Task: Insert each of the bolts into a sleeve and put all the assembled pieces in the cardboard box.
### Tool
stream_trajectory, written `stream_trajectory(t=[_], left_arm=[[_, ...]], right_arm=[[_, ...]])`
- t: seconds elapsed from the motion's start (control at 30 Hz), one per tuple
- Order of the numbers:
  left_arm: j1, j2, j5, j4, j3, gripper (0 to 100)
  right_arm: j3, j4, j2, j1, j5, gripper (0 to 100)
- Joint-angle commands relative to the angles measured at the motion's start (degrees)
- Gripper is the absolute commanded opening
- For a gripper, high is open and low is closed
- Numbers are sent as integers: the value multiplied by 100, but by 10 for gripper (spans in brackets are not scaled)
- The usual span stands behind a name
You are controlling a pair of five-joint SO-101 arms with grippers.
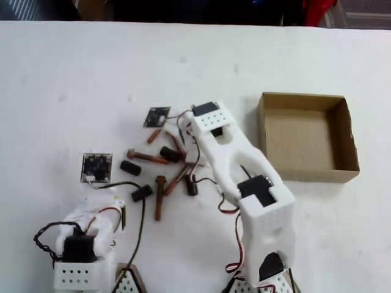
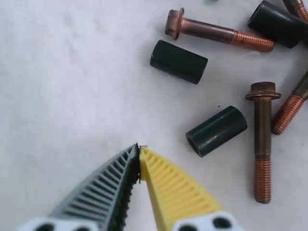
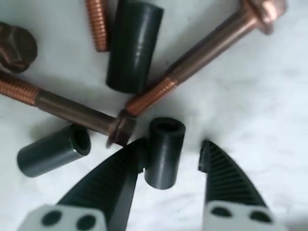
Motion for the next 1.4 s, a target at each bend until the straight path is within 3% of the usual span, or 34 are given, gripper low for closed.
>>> stream_trajectory(t=[0.0,0.2,0.43,0.77,1.13,1.37], left_arm=[[-48,-48,62,35,-9,23],[-48,-48,62,35,-9,23],[-48,-48,62,35,-9,23],[-48,-48,62,35,-9,23],[-48,-48,62,35,-9,23],[-48,-48,62,35,-9,23]], right_arm=[[-35,-110,75,40,-53,86],[-44,-92,22,154,-114,45],[-387,40,22,620,-1785,41],[-826,787,84,760,-3437,41],[-862,804,-22,875,-3481,40],[-853,1253,-936,875,-3481,16]])
